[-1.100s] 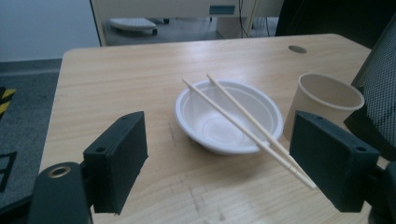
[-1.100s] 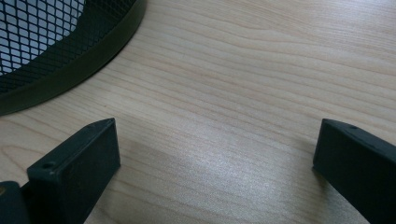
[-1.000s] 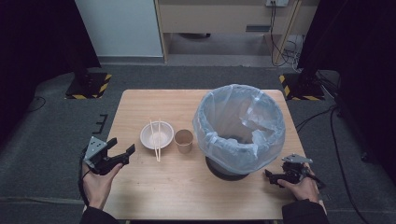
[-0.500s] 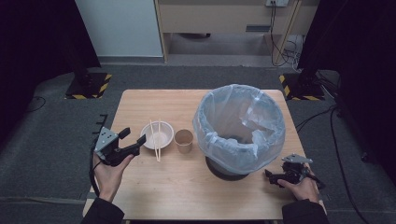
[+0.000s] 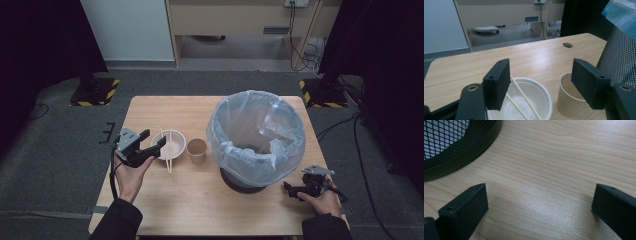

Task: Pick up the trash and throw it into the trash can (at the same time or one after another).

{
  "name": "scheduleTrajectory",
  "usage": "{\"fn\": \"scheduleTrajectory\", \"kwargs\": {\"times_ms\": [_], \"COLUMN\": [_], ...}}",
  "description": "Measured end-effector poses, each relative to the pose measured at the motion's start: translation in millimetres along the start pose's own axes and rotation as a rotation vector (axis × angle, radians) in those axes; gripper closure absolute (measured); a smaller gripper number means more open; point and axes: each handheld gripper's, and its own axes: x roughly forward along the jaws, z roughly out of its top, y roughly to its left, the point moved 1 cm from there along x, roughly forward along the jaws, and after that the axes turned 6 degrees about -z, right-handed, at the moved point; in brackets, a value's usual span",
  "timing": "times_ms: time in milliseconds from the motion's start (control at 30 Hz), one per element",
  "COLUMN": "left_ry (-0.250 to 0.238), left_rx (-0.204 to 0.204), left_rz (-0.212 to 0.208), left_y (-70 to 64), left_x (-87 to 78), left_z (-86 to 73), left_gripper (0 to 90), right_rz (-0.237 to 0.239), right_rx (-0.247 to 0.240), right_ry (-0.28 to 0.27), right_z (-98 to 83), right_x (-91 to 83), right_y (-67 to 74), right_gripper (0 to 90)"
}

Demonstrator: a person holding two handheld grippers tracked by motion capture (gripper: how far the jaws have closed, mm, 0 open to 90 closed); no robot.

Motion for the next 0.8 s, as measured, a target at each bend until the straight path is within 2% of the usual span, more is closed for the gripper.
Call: {"fn": "scheduleTrajectory", "kwargs": {"times_ms": [267, 367, 567, 700, 800], "left_ry": [0.006, 0.029, 0.057, 0.096, 0.112], "left_rx": [0.0, 0.003, 0.022, 0.021, 0.018], "left_rz": [-0.015, -0.028, -0.036, -0.053, -0.061], "left_y": [-6.6, -11.0, -16.0, -20.8, -22.2], "left_x": [20.0, 33.5, 47.0, 61.7, 66.8], "left_z": [-1.1, -3.2, -6.7, -13.2, -15.6], "left_gripper": [32.0, 32.7, 34.5, 38.3, 40.5], "right_rz": [0.0, -0.001, -0.001, 0.0, 0.001], "right_rx": [0.004, 0.004, 0.004, 0.004, 0.004], "right_ry": [0.002, 0.002, 0.002, 0.002, 0.001], "right_z": [-0.1, -0.1, 0.0, -0.1, -0.1], "right_x": [-0.1, -0.1, -0.1, -0.1, 0.0], "right_y": [0.5, 0.5, 0.5, 0.5, 0.4], "right_gripper": [0.7, 0.7, 0.7, 0.7, 0.7]}}
